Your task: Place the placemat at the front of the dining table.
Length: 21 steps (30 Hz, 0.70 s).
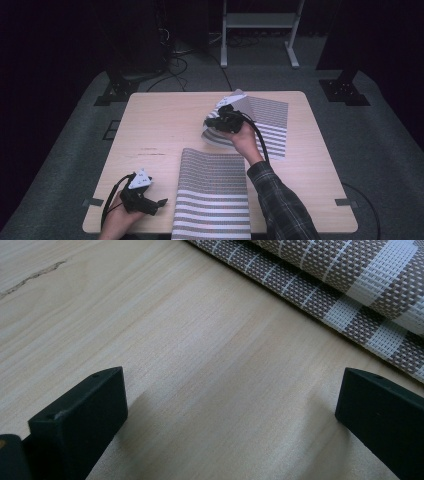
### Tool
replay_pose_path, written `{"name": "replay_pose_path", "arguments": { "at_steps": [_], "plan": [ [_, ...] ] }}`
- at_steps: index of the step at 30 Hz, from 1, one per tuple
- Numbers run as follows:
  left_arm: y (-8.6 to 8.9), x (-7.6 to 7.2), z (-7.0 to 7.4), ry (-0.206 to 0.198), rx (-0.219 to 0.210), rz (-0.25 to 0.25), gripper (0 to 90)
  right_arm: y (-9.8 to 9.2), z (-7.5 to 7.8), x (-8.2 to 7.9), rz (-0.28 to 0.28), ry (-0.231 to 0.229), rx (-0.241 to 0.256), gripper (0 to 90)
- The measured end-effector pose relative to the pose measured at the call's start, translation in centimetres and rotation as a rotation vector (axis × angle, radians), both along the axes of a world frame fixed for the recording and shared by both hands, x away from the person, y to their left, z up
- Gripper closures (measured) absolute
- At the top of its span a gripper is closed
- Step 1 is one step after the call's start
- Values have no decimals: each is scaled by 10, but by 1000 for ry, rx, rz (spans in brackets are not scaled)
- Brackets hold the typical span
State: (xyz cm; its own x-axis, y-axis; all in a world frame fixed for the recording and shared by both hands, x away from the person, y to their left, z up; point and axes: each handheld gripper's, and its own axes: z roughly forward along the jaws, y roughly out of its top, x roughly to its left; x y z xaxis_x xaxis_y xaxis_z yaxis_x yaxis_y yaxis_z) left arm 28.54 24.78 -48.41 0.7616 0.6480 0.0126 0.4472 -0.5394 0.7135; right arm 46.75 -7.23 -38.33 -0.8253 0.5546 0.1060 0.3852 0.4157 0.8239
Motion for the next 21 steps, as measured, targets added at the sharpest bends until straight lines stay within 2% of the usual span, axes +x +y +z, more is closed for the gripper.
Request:
{"name": "replay_pose_path", "arguments": {
  "at_steps": [10,21],
  "plan": [
    [-1,1,0,-2,-3,-4,0,37,-28,4,47,47,-40,884],
    [-2,2,0,-2,0,-9,0,63,-54,17,41,92,-52,882]
  ]
}}
